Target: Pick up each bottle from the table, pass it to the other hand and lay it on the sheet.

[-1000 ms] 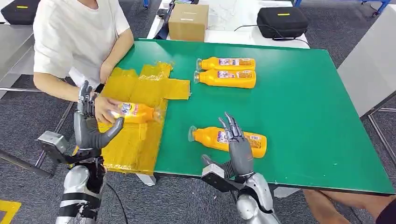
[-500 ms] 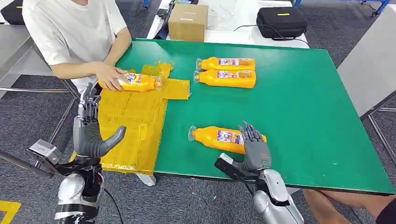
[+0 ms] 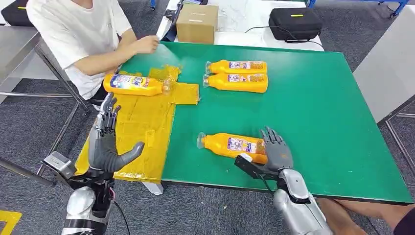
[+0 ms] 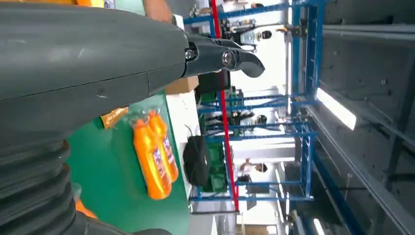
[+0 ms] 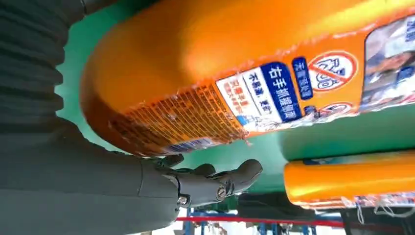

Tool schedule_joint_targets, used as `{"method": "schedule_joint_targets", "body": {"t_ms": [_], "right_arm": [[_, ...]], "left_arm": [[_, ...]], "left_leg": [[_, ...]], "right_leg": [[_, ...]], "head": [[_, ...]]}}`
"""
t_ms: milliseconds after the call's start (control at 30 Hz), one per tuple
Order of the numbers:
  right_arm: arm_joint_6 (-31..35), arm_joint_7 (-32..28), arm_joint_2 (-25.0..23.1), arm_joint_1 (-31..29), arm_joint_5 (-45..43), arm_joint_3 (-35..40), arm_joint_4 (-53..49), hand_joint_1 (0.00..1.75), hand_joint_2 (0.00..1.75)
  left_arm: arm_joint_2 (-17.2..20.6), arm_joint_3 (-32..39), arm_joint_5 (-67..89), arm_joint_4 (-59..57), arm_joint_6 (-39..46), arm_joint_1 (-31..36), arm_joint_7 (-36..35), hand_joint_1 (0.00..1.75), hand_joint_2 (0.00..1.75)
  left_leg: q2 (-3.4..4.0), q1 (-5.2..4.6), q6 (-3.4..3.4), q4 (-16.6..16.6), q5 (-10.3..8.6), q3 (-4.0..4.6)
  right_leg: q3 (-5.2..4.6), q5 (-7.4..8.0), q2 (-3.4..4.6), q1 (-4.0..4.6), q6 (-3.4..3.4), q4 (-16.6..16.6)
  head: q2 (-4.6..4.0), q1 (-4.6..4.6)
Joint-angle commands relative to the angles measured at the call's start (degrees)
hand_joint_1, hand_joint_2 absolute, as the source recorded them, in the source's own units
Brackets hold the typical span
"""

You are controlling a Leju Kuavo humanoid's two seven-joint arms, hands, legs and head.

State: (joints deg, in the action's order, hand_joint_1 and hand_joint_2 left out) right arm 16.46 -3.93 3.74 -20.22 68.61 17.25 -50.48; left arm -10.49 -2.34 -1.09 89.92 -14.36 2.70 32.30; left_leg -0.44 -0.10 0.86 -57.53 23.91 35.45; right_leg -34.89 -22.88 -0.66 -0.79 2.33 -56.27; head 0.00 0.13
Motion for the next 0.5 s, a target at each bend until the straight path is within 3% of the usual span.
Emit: {"method": "schedule_joint_targets", "body": {"t_ms": [33,167,200,233,500], "right_arm": [[-3.68,0.67,-1.88,-9.52,0.72,1.30,16.24,0.00,1.75],[-6.29,1.08,-2.08,-11.90,1.22,2.93,20.14,0.00,1.75],[-7.11,0.21,-2.05,-12.54,0.85,3.28,21.29,1.48,1.75],[-8.07,-0.50,-1.96,-13.32,0.24,3.61,22.77,1.75,1.75],[-12.86,-2.39,-1.77,-15.16,-1.96,4.91,26.81,1.75,1.75]], "left_arm": [[1.47,-1.45,-0.48,-3.83,0.04,2.24,-0.24,0.00,1.75],[1.71,-1.36,-0.86,-4.55,-0.20,2.85,-0.33,0.00,1.75],[1.77,-1.42,-1.01,-4.72,-0.32,2.95,-0.29,0.00,1.75],[1.84,-1.52,-1.31,-5.05,-0.49,3.23,-0.17,0.00,1.75],[2.33,-1.55,-2.79,-6.28,-1.20,3.96,-0.25,0.00,1.75]], "left_leg": [[0.13,0.03,-0.06,0.04,0.05,-0.20],[0.15,0.05,-0.08,0.05,0.08,-0.36],[0.19,0.04,-0.07,0.05,0.07,-0.33],[0.20,0.02,-0.06,0.04,0.04,-0.26],[0.18,0.05,-0.06,0.07,0.01,-0.46]], "right_leg": [[0.15,-0.01,0.13,0.03,-0.07,0.04],[0.30,-0.06,0.12,0.05,-0.11,0.07],[0.25,-0.03,0.15,0.04,-0.10,0.05],[0.18,0.00,0.15,0.03,-0.07,0.05],[0.36,0.03,0.15,0.06,-0.08,0.11]], "head": [[0.00,0.00],[0.00,0.00],[0.00,0.00],[0.00,0.00],[0.00,0.00]]}}
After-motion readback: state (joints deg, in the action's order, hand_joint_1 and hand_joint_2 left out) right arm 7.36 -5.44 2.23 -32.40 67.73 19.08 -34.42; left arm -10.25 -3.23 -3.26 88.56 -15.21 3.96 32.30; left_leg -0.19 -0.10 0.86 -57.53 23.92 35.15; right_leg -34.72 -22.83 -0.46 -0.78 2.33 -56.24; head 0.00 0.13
